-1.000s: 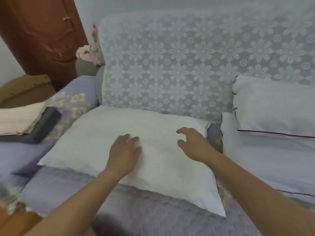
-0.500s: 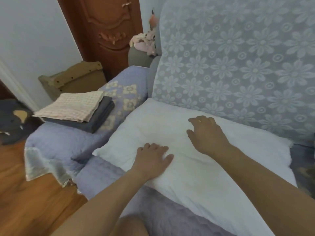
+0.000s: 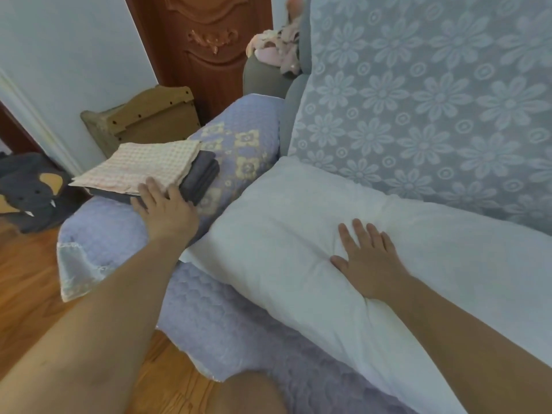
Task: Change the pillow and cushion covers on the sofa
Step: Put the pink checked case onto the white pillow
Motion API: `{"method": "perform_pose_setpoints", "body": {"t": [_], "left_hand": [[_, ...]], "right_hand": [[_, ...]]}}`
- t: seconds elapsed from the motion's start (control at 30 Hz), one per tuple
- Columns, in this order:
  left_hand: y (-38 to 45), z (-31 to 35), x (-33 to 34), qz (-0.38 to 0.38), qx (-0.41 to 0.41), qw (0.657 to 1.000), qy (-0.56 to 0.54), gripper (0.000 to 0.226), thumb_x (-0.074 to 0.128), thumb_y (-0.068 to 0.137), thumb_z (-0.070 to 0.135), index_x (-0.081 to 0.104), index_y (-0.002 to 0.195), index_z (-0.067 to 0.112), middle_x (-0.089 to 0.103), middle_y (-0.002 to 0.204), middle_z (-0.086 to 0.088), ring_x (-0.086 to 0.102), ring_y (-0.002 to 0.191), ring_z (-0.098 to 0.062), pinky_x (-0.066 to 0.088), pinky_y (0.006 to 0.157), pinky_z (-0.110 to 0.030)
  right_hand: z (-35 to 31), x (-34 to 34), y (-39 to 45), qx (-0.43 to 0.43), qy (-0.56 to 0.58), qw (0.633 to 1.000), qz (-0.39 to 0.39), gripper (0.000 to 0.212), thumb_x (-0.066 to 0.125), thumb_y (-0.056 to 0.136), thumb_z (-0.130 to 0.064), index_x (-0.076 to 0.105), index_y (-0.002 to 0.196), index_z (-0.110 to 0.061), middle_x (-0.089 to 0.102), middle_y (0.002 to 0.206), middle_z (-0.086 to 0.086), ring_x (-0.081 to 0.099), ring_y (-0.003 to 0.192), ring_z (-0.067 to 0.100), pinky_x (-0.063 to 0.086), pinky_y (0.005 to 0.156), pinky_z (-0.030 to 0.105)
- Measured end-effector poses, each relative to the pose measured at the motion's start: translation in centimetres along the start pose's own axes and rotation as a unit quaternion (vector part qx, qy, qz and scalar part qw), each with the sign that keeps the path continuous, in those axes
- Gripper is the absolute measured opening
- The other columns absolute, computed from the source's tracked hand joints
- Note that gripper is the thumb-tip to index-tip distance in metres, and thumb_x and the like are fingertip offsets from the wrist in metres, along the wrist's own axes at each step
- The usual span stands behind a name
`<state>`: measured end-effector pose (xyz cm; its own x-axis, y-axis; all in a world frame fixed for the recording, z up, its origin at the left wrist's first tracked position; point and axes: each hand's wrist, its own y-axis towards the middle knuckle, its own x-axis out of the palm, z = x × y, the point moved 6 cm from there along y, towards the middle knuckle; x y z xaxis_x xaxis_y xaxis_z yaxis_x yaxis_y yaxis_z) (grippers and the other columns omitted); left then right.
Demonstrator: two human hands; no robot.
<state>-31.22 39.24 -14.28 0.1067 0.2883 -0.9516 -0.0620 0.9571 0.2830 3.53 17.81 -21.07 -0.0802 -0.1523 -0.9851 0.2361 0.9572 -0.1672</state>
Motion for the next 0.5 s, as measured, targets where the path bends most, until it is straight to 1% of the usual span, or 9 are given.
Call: {"method": "perform_pose_setpoints", "body": {"t": [0.03,0.1,0.2,0.27,0.3,0.33,0.4,0.47,0.5], "left_hand": [[0.0,-0.2,-0.4,-0.01,-0.023,1.0,-0.001,0.053,0.044,0.102,0.034,0.035,0.148,0.008,0.006,0.167,-0.021,-0.002,0.154,-0.041,-0.002,0.123,-0.06],[-0.1,-0.4,-1.4,-0.029,-0.027,0.999,0.008,0.054,0.037,0.104,0.027,0.03,0.152,0.007,0.012,0.167,-0.013,0.0,0.155,-0.035,-0.003,0.123,-0.059],[0.7,-0.5,-4.0,-0.001,0.005,1.0,0.023,0.051,0.038,0.098,0.016,0.04,0.148,0.004,0.029,0.161,-0.012,0.015,0.152,-0.03,0.002,0.122,-0.058],[1.0,0.4,-7.7,0.041,0.043,0.997,0.046,0.045,0.046,0.092,0.011,0.054,0.136,0.005,0.048,0.143,-0.016,0.038,0.139,-0.033,0.016,0.119,-0.057],[0.9,1.5,-10.0,0.07,0.075,0.994,0.046,0.039,0.051,0.089,0.009,0.061,0.127,0.006,0.056,0.13,-0.017,0.049,0.127,-0.036,0.027,0.113,-0.055],[0.7,3.1,-12.7,0.089,0.104,0.99,0.035,0.032,0.054,0.088,0.007,0.065,0.118,0.006,0.061,0.118,-0.019,0.057,0.114,-0.039,0.038,0.103,-0.052],[0.0,6.3,-18.5,0.099,0.143,0.985,-0.018,0.02,0.06,0.085,0.002,0.07,0.102,0.005,0.066,0.104,-0.018,0.064,0.098,-0.043,0.049,0.085,-0.047],[-1.0,9.9,-24.8,0.117,0.175,0.97,-0.12,0.028,0.057,0.085,-0.001,0.076,0.102,0.011,0.072,0.106,-0.012,0.066,0.1,-0.037,0.054,0.087,-0.046],[-1.8,11.7,-28.1,0.104,0.18,0.958,-0.197,0.032,0.054,0.089,0.001,0.078,0.105,0.016,0.074,0.11,-0.009,0.067,0.1,-0.032,0.056,0.088,-0.045]], "right_hand": [[0.0,0.0,-0.1,0.001,0.002,1.0,-0.006,0.073,0.008,0.099,-0.065,-0.019,0.156,-0.03,-0.024,0.164,0.004,-0.015,0.153,0.029,-0.007,0.123,0.047],[-0.1,-0.2,-0.5,0.003,0.008,1.0,-0.014,0.073,0.01,0.099,-0.065,-0.019,0.156,-0.029,-0.024,0.164,0.004,-0.015,0.152,0.028,-0.008,0.123,0.046],[-0.2,-1.4,-1.4,-0.002,0.019,0.999,-0.029,0.073,0.015,0.1,-0.063,-0.017,0.157,-0.03,-0.023,0.165,0.003,-0.014,0.153,0.027,-0.007,0.124,0.046],[0.0,-3.1,-1.9,-0.012,0.038,0.997,-0.058,0.074,0.025,0.101,-0.061,-0.012,0.158,-0.031,-0.021,0.165,0.002,-0.012,0.153,0.026,-0.004,0.124,0.044],[0.2,-4.2,-2.3,-0.016,0.046,0.996,-0.078,0.075,0.031,0.102,-0.059,-0.01,0.159,-0.031,-0.02,0.166,0.002,-0.012,0.153,0.027,-0.002,0.124,0.044],[0.4,-5.6,-2.8,-0.015,0.059,0.993,-0.096,0.077,0.036,0.101,-0.058,-0.007,0.159,-0.032,-0.019,0.166,0.002,-0.011,0.153,0.028,0.0,0.125,0.043],[0.9,-9.3,-4.4,-0.006,0.106,0.988,-0.111,0.08,0.044,0.1,-0.057,-0.002,0.16,-0.031,-0.015,0.167,0.003,-0.006,0.154,0.029,0.005,0.124,0.042],[1.3,-14.3,-6.2,-0.006,0.191,0.978,-0.082,0.079,0.048,0.099,-0.054,0.004,0.16,-0.029,-0.006,0.168,0.0,0.004,0.154,0.027,0.013,0.124,0.042],[1.5,-17.4,-7.3,-0.016,0.243,0.968,-0.053,0.076,0.05,0.1,-0.051,0.009,0.16,-0.029,0.0,0.167,-0.002,0.011,0.153,0.025,0.018,0.122,0.04]]}}
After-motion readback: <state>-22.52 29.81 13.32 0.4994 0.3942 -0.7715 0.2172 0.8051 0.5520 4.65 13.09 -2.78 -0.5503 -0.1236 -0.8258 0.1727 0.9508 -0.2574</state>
